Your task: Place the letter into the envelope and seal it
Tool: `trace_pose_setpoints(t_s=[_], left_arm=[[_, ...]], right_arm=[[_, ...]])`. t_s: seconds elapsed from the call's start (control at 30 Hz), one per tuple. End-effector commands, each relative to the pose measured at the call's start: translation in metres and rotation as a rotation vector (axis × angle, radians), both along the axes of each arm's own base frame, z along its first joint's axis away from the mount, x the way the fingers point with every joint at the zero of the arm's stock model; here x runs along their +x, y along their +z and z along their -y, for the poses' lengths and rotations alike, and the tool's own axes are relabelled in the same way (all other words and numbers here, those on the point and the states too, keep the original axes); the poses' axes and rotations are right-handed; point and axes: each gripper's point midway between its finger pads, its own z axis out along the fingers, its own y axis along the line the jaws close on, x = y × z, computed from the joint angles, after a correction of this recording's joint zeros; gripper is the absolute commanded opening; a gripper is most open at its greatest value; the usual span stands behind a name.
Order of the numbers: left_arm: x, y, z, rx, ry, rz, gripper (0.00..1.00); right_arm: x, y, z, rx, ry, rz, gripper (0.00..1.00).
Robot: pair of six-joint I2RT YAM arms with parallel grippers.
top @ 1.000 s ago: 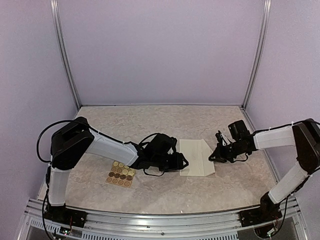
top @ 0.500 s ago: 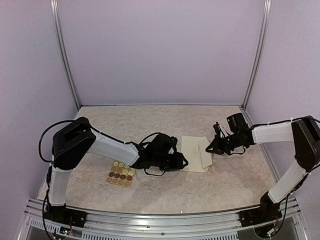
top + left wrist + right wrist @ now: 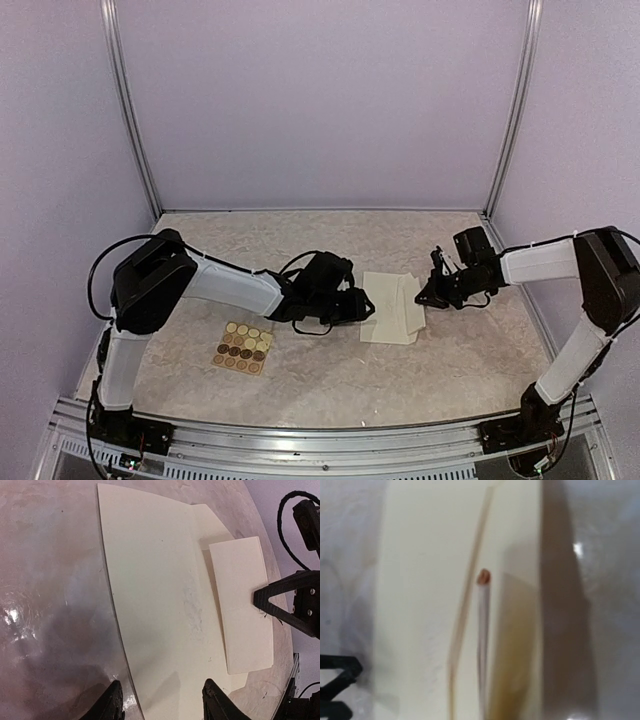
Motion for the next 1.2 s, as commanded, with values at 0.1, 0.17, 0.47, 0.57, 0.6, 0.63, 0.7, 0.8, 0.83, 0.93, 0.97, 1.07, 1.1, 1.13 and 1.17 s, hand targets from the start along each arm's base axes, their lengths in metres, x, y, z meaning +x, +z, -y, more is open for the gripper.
trace_pose_setpoints(t_s=[0.1, 0.17, 0.47, 0.57, 0.6, 0.63, 0.7, 0.8, 0.83, 0.93, 0.97, 1.07, 1.1, 1.13, 1.17], left_arm=[[0.003, -0.04, 0.0, 0.093, -0.015, -0.025, 0.51], [0.002, -0.042, -0.002, 0.099, -0.013, -0.029, 0.51], [-0.023, -0.041, -0.008, 0.097, -0.051, -0.036, 0.5], [-0.031, -0.038, -0.012, 0.093, -0.054, -0.04, 0.5], [-0.033, -0.037, -0.013, 0.088, -0.059, -0.043, 0.5], [-0.036, -0.037, -0.013, 0.088, -0.061, -0.048, 0.5], [-0.042, -0.039, -0.014, 0.09, -0.069, -0.054, 0.5], [-0.05, -0.04, -0.014, 0.093, -0.078, -0.057, 0.5], [-0.053, -0.04, -0.014, 0.094, -0.08, -0.058, 0.5], [-0.057, -0.041, -0.018, 0.104, -0.068, -0.059, 0.49], [-0.057, -0.041, -0.02, 0.108, -0.058, -0.058, 0.5], [-0.054, -0.033, -0.031, 0.114, -0.017, -0.041, 0.49], [-0.054, -0.03, -0.033, 0.111, -0.012, -0.039, 0.5], [-0.049, -0.022, -0.037, 0.109, 0.011, -0.019, 0.5], [-0.046, -0.018, -0.039, 0.104, 0.019, -0.014, 0.52]], right_arm=[[0.011, -0.03, 0.012, -0.071, -0.045, -0.036, 0.0], [0.009, -0.038, 0.011, -0.078, -0.038, -0.055, 0.0], [0.0, -0.051, -0.017, -0.063, 0.008, -0.082, 0.0], [-0.002, -0.052, -0.026, -0.057, 0.017, -0.085, 0.0], [-0.003, -0.052, -0.03, -0.057, 0.023, -0.084, 0.0], [-0.004, -0.052, -0.032, -0.056, 0.029, -0.084, 0.0], [-0.006, -0.053, -0.038, -0.058, 0.04, -0.088, 0.0], [-0.009, -0.055, -0.044, -0.055, 0.055, -0.093, 0.0], [-0.011, -0.055, -0.046, -0.053, 0.064, -0.094, 0.0], [-0.015, -0.055, -0.051, -0.049, 0.082, -0.097, 0.0], [-0.017, -0.056, -0.052, -0.049, 0.092, -0.1, 0.0], [-0.022, -0.056, -0.052, -0.059, 0.111, -0.106, 0.0], [-0.024, -0.055, -0.051, -0.065, 0.112, -0.106, 0.0], [-0.025, -0.054, -0.05, -0.068, 0.112, -0.104, 0.0], [-0.025, -0.052, -0.049, -0.074, 0.11, -0.101, 0.0]])
